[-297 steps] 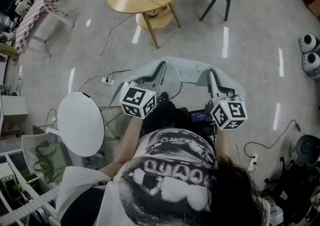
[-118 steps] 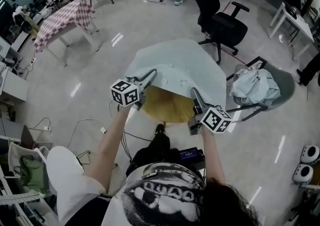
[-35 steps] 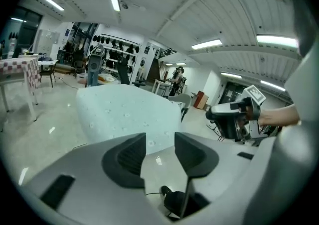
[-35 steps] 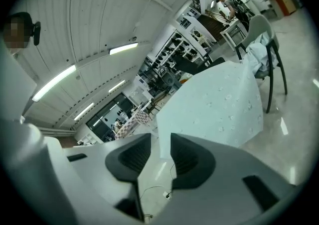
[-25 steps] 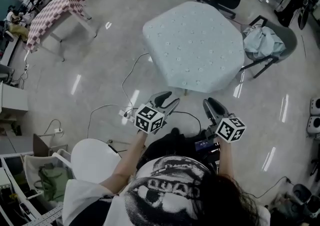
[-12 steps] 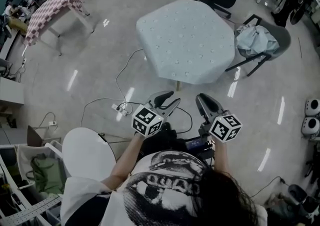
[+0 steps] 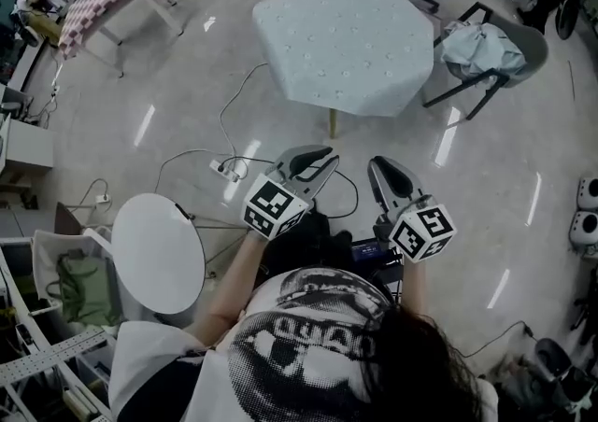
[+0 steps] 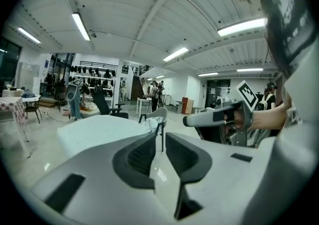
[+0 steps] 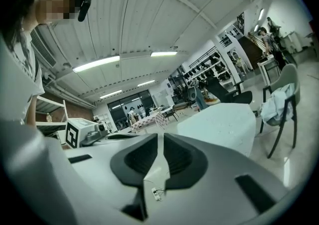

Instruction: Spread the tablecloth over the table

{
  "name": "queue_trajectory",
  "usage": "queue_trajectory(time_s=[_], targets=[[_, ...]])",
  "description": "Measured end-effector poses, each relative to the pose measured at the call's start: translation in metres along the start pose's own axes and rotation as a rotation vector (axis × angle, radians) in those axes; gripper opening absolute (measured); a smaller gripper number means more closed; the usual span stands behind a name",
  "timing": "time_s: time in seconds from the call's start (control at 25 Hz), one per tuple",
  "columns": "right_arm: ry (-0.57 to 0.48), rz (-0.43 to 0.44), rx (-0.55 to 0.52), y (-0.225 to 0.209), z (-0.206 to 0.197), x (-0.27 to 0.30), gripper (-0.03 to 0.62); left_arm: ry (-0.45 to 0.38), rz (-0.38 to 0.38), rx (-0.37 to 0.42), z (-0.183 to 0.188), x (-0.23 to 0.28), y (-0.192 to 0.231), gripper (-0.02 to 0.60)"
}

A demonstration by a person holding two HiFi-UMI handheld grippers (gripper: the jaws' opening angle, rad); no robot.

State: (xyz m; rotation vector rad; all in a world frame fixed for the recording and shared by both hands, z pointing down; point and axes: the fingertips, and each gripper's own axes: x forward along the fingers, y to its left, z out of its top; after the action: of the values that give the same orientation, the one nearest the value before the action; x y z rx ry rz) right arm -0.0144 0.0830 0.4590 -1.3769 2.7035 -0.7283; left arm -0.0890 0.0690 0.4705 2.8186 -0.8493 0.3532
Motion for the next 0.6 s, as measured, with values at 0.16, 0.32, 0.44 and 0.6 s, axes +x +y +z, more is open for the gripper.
queue_trajectory(time_s=[0.16, 0.32, 0.44, 0.6], targets=[[-0.024, 0.026, 0.0, 0.008, -0.002, -0.025, -0.012, -0.013, 0.014, 0.019, 0.002, -0.007, -0.027, 0.051], [-0.03, 0.041, -0.028, 0.017, -0.009, -0.041, -0.012, -0.017, 0.028, 0.034, -0.002, -0.019, -0.049, 0.026], [-0.029, 0.052, -0.055, 0.026, -0.013, -0.049, -0.009, -0.027, 0.031, 0.026, -0.003, -0.029, -0.062, 0.017], [-0.027, 0.057, -0.083, 0.034, -0.019, -0.058, -0.005, -0.023, 0.03, 0.019, -0.006, -0.04, -0.075, 0.012]])
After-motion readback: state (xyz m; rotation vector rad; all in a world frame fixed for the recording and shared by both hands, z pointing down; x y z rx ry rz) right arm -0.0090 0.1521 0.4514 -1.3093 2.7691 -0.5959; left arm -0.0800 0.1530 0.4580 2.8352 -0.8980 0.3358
